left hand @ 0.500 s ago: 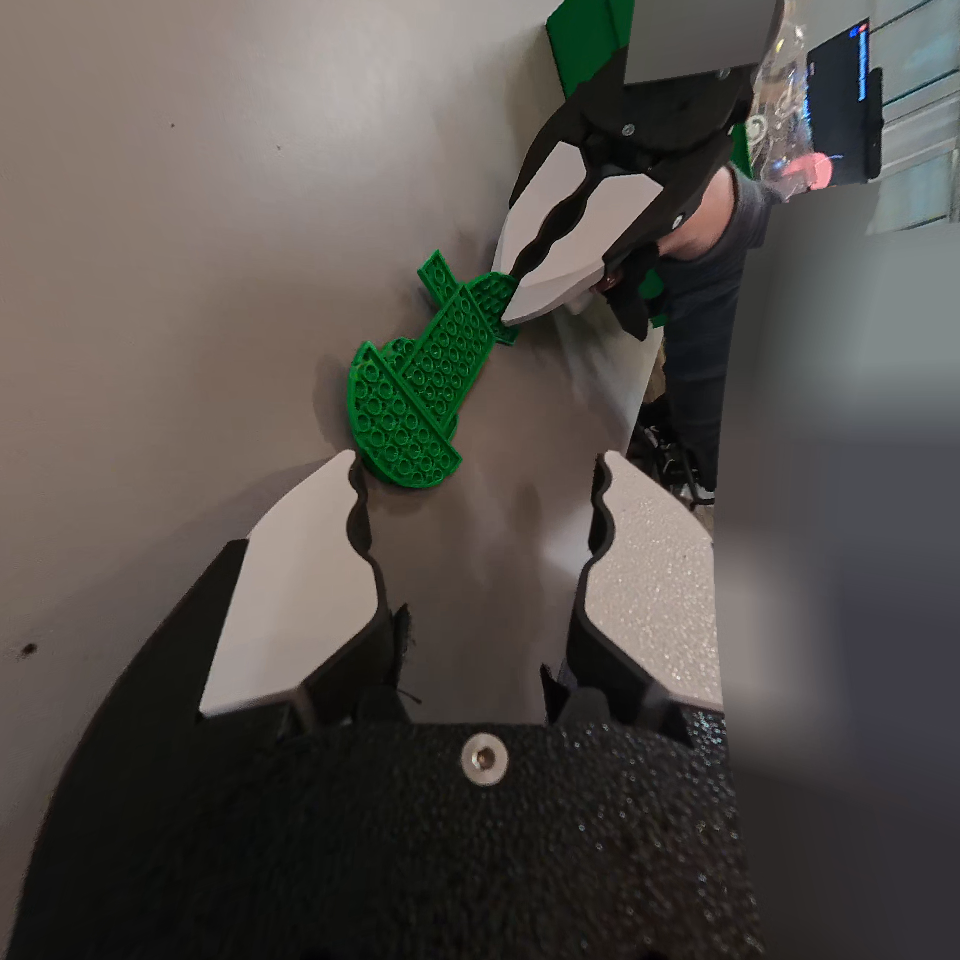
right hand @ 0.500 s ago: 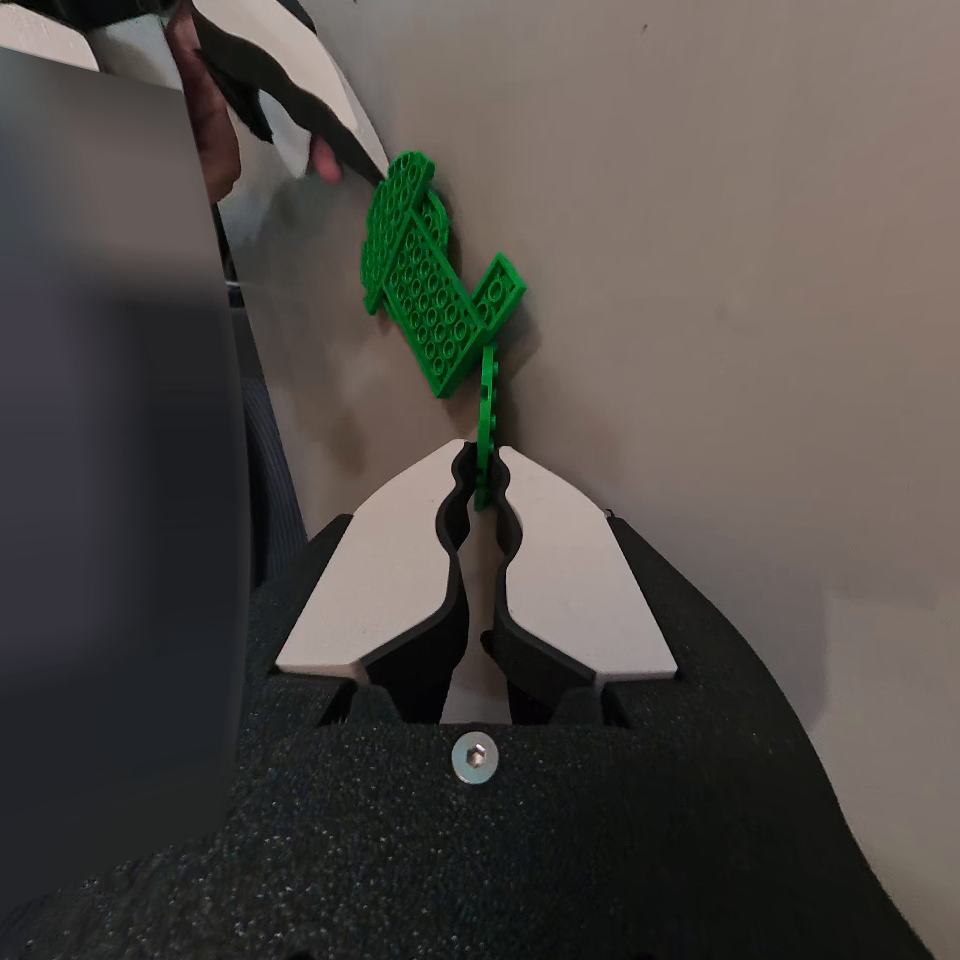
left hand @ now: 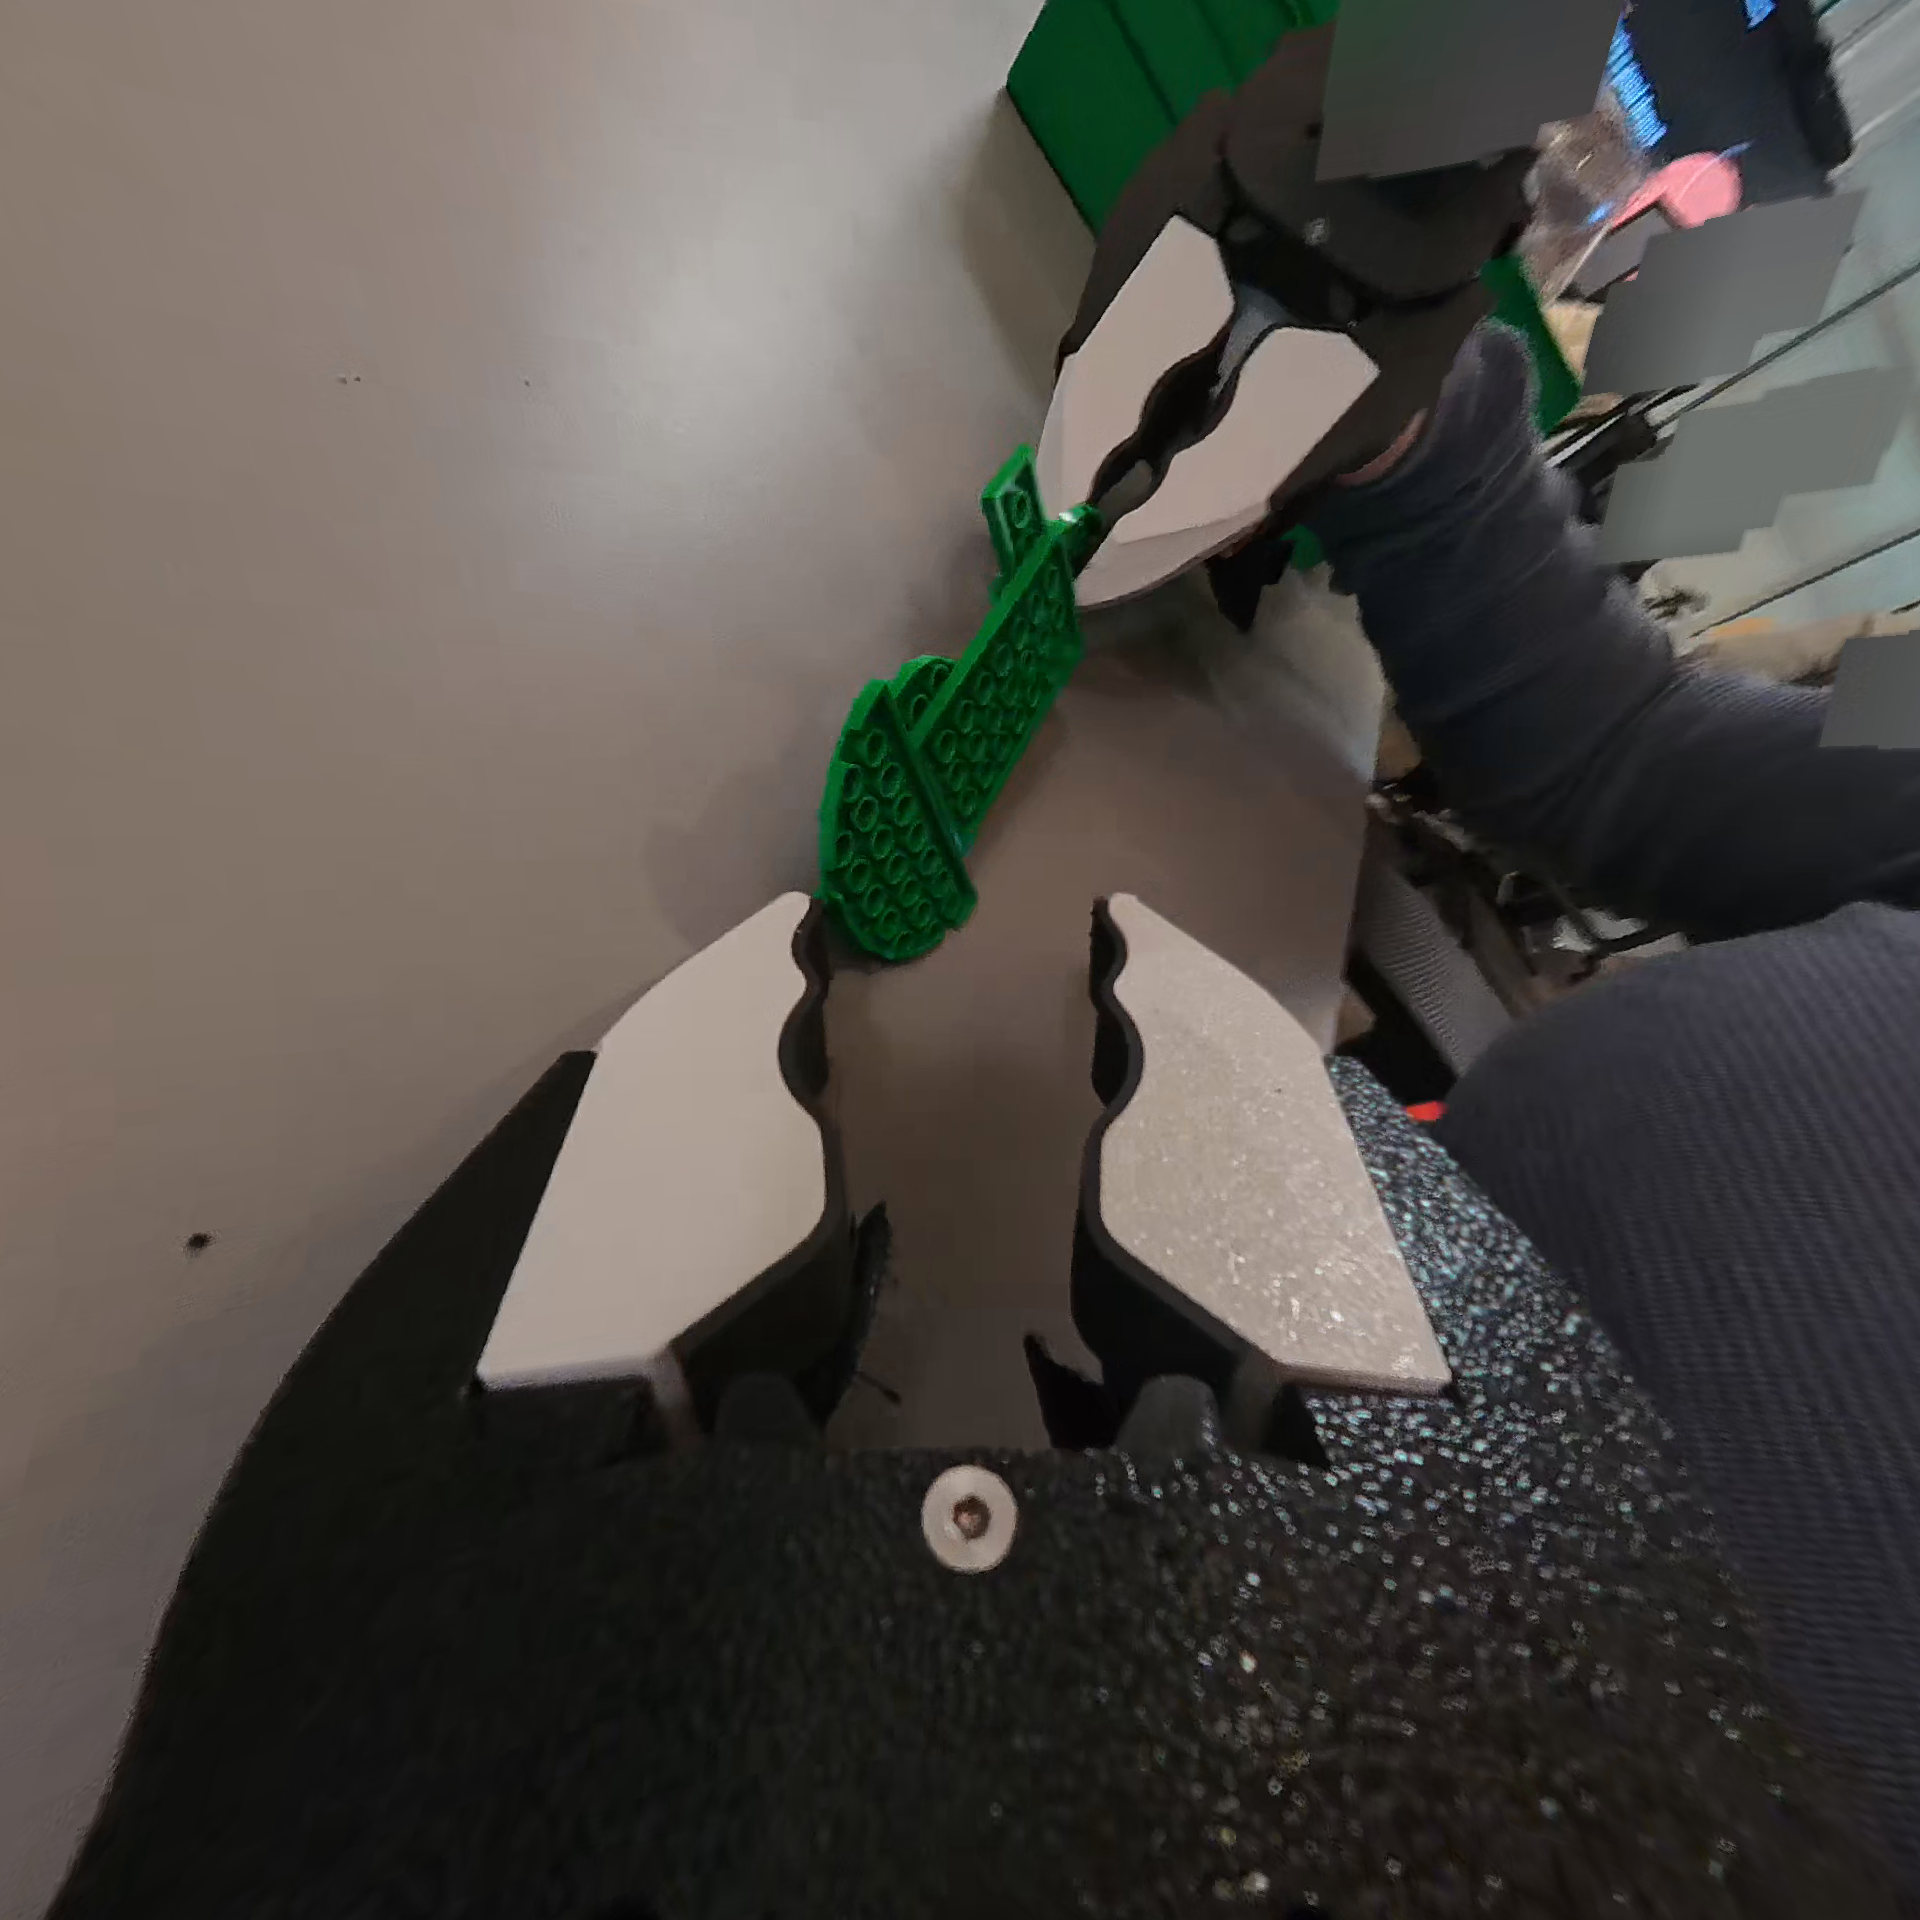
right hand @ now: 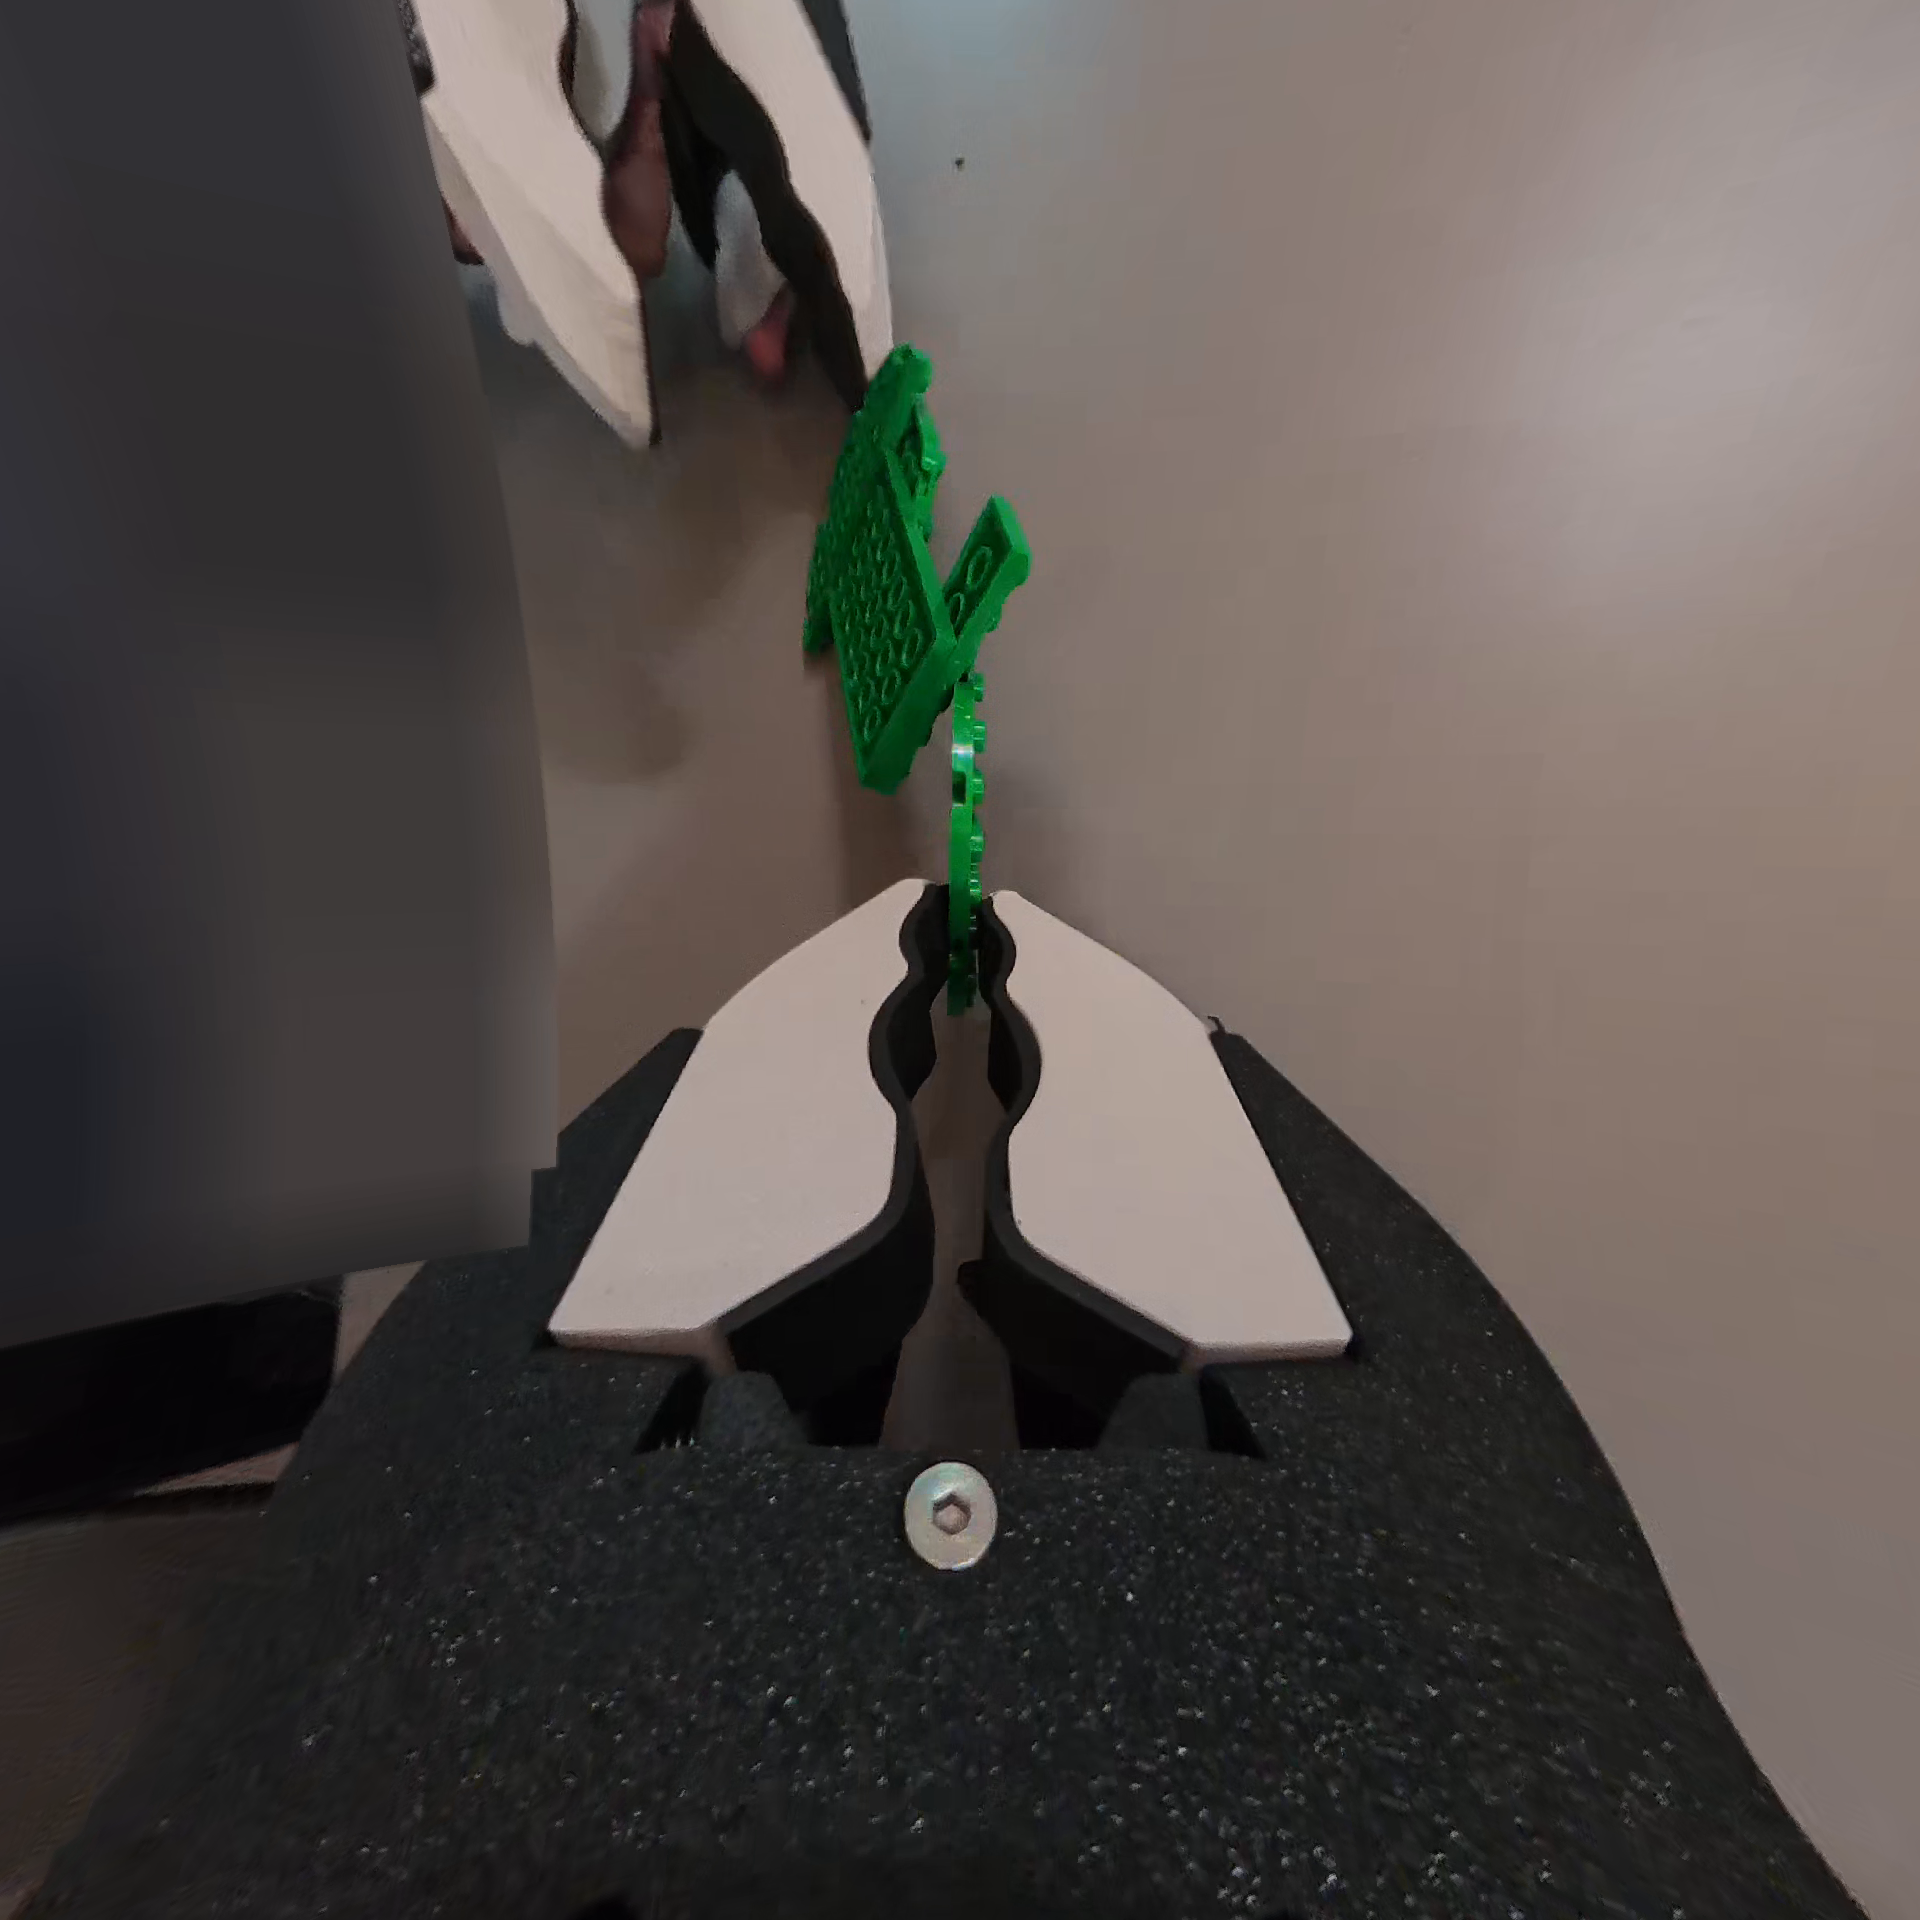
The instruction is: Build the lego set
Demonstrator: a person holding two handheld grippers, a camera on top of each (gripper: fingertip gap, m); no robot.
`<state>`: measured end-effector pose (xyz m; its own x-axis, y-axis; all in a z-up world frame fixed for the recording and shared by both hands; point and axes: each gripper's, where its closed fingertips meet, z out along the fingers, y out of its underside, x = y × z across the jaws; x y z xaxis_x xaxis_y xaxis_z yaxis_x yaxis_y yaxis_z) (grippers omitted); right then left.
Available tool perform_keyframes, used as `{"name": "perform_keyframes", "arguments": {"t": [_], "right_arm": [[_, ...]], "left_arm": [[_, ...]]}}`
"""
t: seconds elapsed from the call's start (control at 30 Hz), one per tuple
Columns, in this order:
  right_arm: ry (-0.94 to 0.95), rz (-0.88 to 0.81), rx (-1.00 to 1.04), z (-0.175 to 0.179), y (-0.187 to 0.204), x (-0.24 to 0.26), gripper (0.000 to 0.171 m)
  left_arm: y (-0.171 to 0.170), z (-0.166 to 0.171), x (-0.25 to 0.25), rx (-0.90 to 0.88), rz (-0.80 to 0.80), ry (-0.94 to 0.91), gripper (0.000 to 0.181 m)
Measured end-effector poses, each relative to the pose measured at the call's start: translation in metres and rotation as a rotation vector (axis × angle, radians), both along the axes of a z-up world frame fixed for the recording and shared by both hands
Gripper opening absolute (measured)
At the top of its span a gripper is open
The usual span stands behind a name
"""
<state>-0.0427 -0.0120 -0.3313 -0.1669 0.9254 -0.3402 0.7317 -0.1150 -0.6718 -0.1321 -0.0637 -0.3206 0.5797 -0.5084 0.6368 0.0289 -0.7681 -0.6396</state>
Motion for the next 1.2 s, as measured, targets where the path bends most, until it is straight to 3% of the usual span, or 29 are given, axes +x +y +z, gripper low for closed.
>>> {"name": "perform_keyframes", "arguments": {"t": [0.17,0.23,0.37,0.5,0.6,0.73,0.97,1.07,1.2], "right_arm": [[0.009,0.073,0.073,-0.003,-0.010,-0.002,0.005],[0.003,0.088,0.036,-0.003,-0.014,-0.004,0.005],[0.008,0.104,0.015,-0.003,-0.017,-0.006,0.005],[0.016,0.129,0.034,-0.003,-0.019,-0.007,0.005],[0.030,0.159,0.067,-0.002,-0.021,-0.008,0.005],[0.043,0.189,0.101,-0.001,-0.024,-0.009,0.005],[0.025,0.116,0.173,-0.002,-0.009,-0.003,0.005],[0.033,0.044,0.265,0.006,0.011,0.002,0.005],[0.169,0.050,0.385,0.043,0.009,-0.002,0.005]], "left_arm": [[0.007,-0.006,0.000,0.152,-0.029,0.206,0.024],[0.010,-0.009,0.001,0.191,-0.044,0.296,0.022],[0.018,-0.011,0.004,0.239,-0.047,0.414,0.040],[0.019,-0.016,0.006,0.234,-0.122,0.473,0.073],[0.018,-0.019,0.012,0.238,-0.236,0.473,0.078],[0.007,-0.021,0.019,0.162,-0.365,0.392,0.047],[0.004,-0.002,0.016,0.222,-0.357,0.302,0.011],[0.007,0.004,0.008,0.321,-0.339,0.395,0.008],[0.011,0.005,-0.005,0.507,-0.376,0.684,0.008]]}}
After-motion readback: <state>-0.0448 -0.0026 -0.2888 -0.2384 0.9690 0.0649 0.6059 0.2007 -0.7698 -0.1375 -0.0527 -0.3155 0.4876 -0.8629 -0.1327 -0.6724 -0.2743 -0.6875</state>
